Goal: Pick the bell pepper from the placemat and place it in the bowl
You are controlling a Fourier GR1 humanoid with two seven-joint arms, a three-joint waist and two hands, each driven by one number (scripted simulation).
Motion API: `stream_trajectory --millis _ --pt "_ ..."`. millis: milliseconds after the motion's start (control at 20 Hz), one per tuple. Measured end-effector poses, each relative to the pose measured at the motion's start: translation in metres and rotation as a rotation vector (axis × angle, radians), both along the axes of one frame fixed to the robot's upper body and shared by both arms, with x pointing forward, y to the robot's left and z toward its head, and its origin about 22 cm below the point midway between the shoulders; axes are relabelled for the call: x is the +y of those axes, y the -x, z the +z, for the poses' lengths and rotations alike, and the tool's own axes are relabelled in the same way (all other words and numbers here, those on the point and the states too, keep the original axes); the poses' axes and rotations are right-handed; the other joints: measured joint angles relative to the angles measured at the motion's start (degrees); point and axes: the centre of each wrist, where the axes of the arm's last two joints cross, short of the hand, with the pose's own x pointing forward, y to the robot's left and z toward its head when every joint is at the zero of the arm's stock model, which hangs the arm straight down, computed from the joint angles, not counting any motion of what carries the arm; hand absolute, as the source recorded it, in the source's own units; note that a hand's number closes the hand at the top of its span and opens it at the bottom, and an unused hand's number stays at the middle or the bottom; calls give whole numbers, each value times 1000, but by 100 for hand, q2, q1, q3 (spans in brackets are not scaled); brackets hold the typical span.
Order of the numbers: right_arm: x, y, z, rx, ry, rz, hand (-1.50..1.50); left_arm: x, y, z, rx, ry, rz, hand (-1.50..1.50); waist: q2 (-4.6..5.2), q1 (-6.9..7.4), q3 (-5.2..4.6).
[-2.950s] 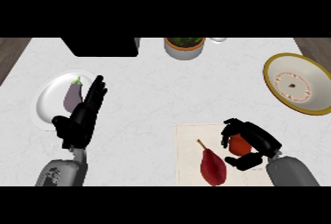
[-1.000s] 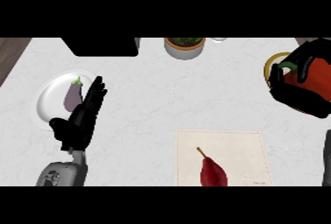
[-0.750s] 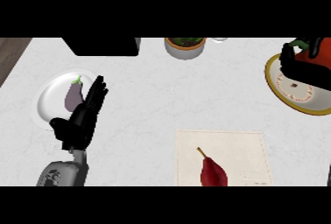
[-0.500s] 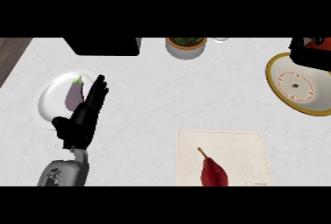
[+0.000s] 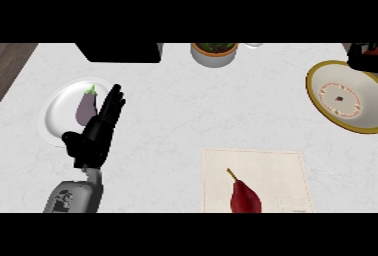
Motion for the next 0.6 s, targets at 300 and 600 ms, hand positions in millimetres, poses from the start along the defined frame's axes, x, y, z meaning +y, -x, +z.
stream_trajectory --millis 300,600 --pt "-46 -11 -35 21 32 -65 150 5 3 0 -3 -1 -5 0 13 43 4" --pt "-82 -7 -66 104 21 -84 150 -4 7 4 -5 1 -13 0 32 93 8"
